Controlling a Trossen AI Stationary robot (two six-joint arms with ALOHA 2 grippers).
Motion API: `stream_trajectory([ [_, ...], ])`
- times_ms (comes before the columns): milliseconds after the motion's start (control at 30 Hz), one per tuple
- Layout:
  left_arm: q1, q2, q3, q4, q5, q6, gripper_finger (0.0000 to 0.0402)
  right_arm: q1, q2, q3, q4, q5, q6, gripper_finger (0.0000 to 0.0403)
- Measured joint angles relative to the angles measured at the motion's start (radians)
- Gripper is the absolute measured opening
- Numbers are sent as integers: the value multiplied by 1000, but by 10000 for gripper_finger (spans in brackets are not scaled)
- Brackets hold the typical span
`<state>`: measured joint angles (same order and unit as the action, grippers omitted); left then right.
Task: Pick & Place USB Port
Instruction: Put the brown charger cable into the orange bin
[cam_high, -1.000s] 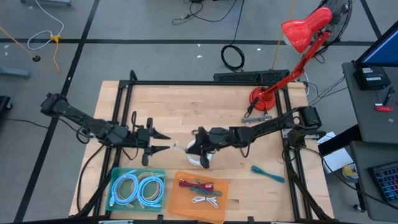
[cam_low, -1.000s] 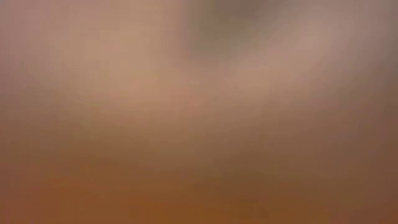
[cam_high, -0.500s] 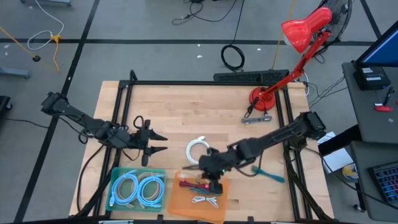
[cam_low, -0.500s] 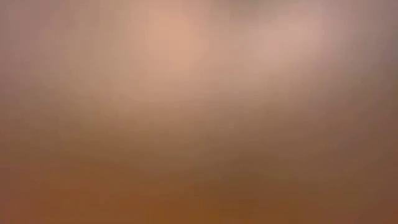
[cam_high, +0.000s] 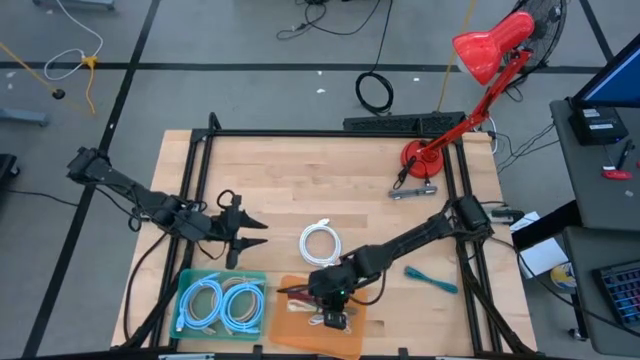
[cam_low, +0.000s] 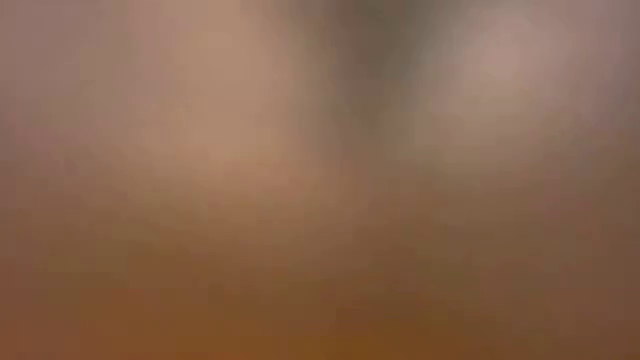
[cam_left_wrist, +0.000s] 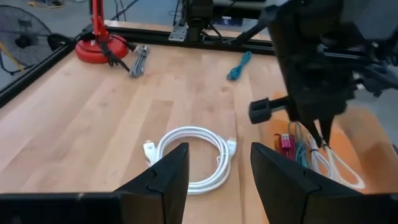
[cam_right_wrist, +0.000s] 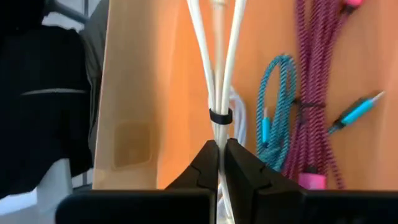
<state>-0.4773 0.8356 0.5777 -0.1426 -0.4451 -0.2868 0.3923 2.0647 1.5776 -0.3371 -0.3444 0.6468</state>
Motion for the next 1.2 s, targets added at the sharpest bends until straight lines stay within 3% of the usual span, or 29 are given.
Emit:
stream_trajectory([
  [333,-15,0,0,12,-1,49,173,-4,-3,-63,37,28,25,5],
  [700,-14,0,0,20,-9,86,172,-8,-8,-243,405,-94,317,6],
  [1200,-14,0,0,20,-9,83,172,-6,-6,-245,401,-179,348,12],
])
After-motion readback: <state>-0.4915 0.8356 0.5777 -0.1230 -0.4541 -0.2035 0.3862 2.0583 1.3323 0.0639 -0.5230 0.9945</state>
